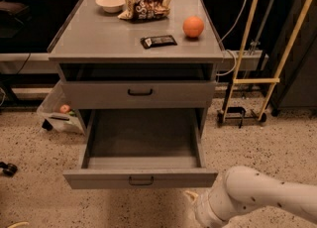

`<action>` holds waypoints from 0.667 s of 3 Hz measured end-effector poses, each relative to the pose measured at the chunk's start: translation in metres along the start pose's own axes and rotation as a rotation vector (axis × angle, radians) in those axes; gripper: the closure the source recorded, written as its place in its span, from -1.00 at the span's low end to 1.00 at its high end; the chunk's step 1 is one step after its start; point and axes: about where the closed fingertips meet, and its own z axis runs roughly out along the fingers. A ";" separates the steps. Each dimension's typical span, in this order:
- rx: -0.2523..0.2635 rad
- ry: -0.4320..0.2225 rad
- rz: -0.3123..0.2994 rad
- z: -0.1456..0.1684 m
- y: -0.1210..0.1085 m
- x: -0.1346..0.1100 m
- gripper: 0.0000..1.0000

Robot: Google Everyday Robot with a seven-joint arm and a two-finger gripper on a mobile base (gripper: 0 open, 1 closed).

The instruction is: Close middle drawer

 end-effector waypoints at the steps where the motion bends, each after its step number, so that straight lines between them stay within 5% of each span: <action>1: -0.007 -0.035 0.060 0.073 -0.012 0.027 -1.00; 2: -0.021 -0.067 0.105 0.136 -0.027 0.033 -1.00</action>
Offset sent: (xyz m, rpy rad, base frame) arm 0.0235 0.0834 -0.2035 0.0917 0.1101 -0.1299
